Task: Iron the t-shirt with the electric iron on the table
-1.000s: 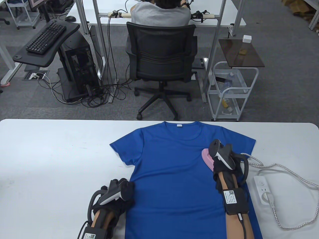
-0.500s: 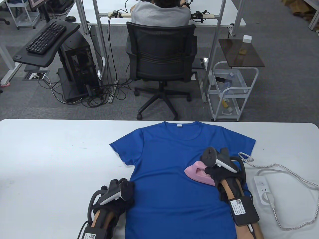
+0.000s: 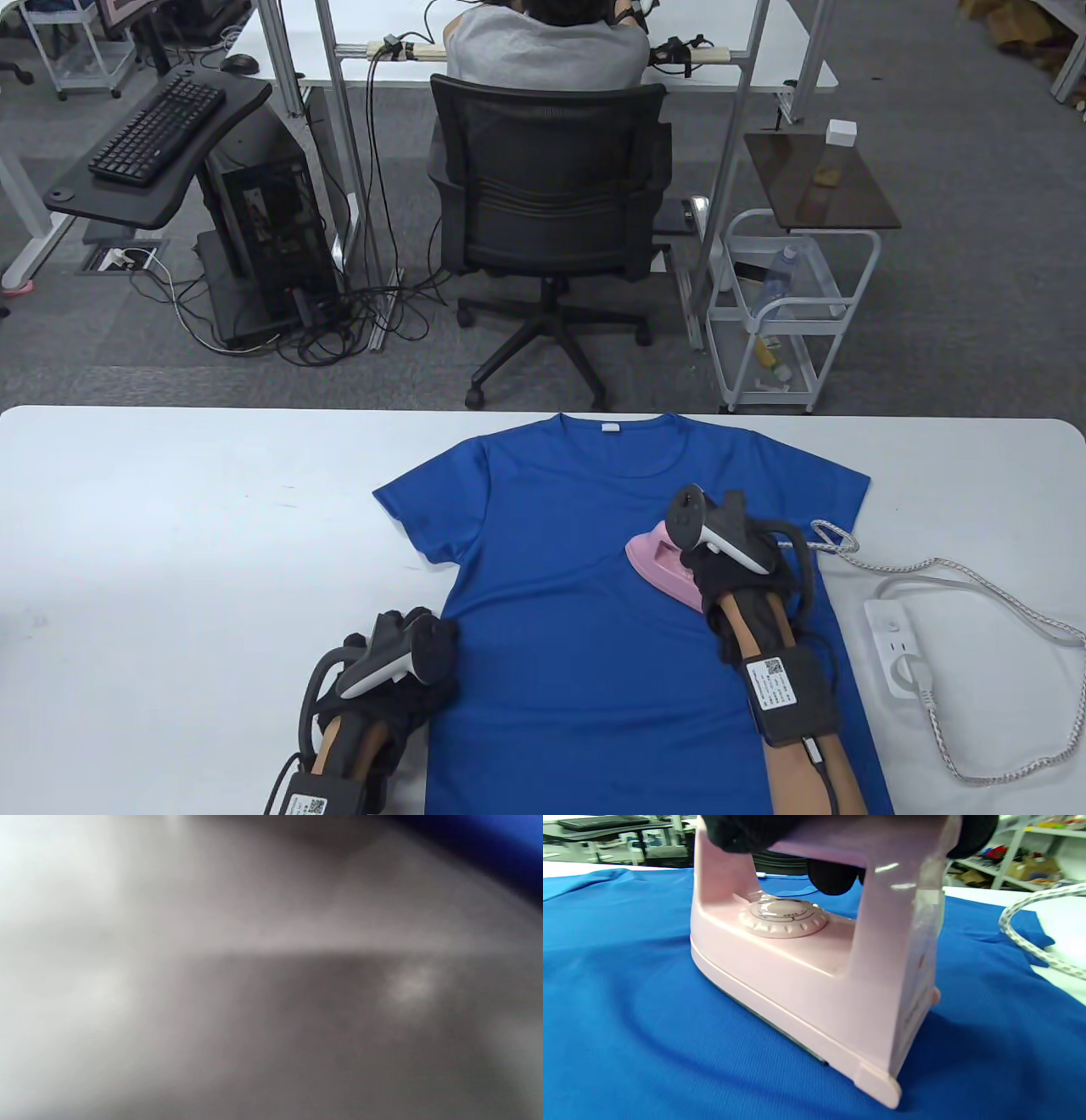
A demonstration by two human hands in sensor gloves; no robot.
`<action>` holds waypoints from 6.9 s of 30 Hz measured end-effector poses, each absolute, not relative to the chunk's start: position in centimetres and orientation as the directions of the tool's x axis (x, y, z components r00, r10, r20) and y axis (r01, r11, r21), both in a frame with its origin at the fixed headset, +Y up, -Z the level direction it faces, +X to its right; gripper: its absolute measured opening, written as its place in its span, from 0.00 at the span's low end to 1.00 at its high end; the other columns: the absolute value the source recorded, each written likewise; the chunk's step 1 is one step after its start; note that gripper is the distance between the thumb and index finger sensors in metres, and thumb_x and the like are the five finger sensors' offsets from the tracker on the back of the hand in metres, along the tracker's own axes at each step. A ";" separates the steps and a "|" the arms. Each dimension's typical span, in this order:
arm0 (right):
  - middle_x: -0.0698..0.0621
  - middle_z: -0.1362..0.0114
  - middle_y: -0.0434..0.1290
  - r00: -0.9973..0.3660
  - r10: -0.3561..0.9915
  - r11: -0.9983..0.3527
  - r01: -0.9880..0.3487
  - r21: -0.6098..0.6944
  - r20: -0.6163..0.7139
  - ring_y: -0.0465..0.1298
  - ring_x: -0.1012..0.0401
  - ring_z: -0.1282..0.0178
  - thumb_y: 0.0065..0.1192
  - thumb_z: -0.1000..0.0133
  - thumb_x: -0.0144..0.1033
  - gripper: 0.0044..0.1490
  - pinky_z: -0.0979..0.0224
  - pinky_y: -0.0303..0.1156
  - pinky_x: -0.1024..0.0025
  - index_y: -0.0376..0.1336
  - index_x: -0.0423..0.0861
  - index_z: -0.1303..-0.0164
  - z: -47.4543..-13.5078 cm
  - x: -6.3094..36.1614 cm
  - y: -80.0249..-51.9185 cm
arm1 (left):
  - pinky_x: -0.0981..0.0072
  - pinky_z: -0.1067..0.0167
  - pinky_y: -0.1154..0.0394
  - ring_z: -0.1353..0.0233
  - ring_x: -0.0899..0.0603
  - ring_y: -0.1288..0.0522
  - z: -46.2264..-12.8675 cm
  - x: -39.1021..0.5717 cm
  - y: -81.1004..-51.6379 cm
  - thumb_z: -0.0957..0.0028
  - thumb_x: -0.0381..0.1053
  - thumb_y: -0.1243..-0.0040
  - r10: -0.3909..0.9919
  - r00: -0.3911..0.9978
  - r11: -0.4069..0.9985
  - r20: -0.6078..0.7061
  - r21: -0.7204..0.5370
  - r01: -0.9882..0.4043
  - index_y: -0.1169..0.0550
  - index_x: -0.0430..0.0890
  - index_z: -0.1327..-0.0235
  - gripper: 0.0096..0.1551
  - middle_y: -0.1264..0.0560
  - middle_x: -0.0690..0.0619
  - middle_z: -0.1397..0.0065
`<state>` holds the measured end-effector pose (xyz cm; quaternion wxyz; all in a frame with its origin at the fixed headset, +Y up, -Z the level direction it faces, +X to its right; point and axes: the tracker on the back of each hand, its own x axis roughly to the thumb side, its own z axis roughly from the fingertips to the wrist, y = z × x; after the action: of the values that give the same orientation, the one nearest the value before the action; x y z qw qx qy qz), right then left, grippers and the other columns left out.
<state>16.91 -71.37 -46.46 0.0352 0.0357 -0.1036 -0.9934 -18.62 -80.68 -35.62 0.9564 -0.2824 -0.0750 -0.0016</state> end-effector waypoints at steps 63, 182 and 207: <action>0.44 0.22 0.70 -0.986 0.050 -0.989 -0.027 0.143 0.159 0.73 0.43 0.29 0.58 0.47 0.37 0.40 0.28 0.66 0.41 0.56 0.50 0.19 -46.9 9.7 -71.7 | 0.30 0.25 0.58 0.15 0.37 0.65 -35.7 -18.7 -80.8 0.47 0.64 0.60 0.064 0.987 0.835 0.145 -0.550 0.027 0.60 0.62 0.21 0.44 0.65 0.54 0.15; 0.36 0.26 0.71 -0.997 0.026 -1.000 -0.024 0.020 0.077 0.77 0.42 0.35 0.60 0.44 0.33 0.40 0.34 0.73 0.48 0.53 0.58 0.20 -55.5 6.4 -71.5 | 0.32 0.24 0.57 0.15 0.36 0.64 -35.7 -18.2 -80.8 0.47 0.62 0.60 0.040 0.989 0.833 0.141 -0.552 0.045 0.60 0.60 0.21 0.43 0.65 0.54 0.15; 0.38 0.23 0.69 -0.997 0.079 -0.997 -0.079 0.005 -0.013 0.76 0.43 0.33 0.58 0.43 0.35 0.37 0.33 0.73 0.49 0.53 0.59 0.21 -55.9 10.1 -72.0 | 0.32 0.24 0.56 0.15 0.37 0.63 -35.6 -18.2 -80.8 0.47 0.62 0.60 0.033 0.990 0.835 0.139 -0.548 0.049 0.60 0.60 0.21 0.43 0.64 0.54 0.15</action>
<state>10.06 -71.98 -55.86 -0.0393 0.0064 -0.0028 -0.9992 -18.16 -80.82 -35.62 0.9552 -0.2873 -0.0714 -0.0042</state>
